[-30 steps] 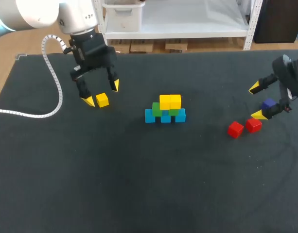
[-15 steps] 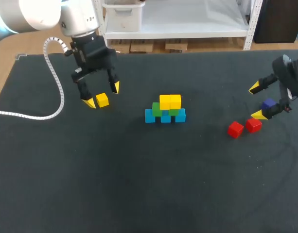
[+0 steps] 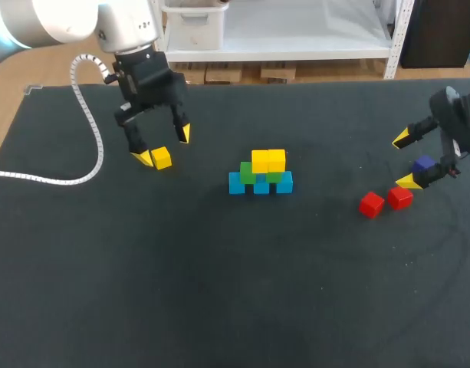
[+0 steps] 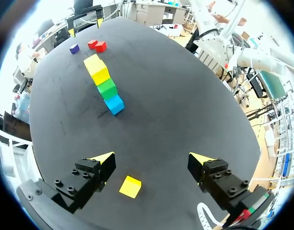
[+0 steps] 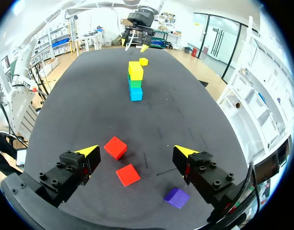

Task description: Place the blue cubes, place green cubes on the blue cubes, place the yellow cubes on the green cubes, then place the red cubes on the yellow cubes, and place purple cube on the red cubes.

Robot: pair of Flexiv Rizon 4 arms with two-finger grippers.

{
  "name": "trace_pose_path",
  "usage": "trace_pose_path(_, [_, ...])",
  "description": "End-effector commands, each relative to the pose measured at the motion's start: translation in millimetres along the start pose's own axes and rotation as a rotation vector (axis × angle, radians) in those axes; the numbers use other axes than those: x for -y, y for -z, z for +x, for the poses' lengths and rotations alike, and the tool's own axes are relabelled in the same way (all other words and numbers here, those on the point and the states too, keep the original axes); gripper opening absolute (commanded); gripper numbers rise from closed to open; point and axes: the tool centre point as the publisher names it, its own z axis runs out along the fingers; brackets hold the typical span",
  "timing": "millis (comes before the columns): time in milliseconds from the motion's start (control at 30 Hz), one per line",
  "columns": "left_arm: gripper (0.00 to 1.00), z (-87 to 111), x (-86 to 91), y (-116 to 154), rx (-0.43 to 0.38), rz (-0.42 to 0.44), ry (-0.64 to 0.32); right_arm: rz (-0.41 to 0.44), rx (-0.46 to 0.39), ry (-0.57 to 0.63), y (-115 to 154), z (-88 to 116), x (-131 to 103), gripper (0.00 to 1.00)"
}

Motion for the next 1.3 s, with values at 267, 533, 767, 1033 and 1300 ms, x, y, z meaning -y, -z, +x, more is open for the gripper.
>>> trace_pose_path(267, [1.00, 1.3, -2.9, 1, 0.000, 0.008, 0.000, 0.000, 0.002, 0.001, 0, 0, 0, 1.00])
trace_pose_path(533, [1.00, 2.6, -1.0, 0, -0.001, 0.009, 0.000, 0.000, 0.002, 0.001, 0, 0, 0, 1.00])
trace_pose_path(767, [1.00, 5.8, -2.7, -4, -0.037, 0.004, -0.054, 0.000, 0.002, 0.001, 0, 0, 0, 1.00])
trace_pose_path(1033, [1.00, 13.3, -8.9, -6, -0.098, -0.003, -0.106, 0.000, 0.002, 0.001, 0, 0, 0, 1.00])
trace_pose_path(1300, [1.00, 30.6, -13.0, -16, -0.114, -0.013, -0.124, 0.000, 0.002, 0.001, 0, 0, 0, 1.00])
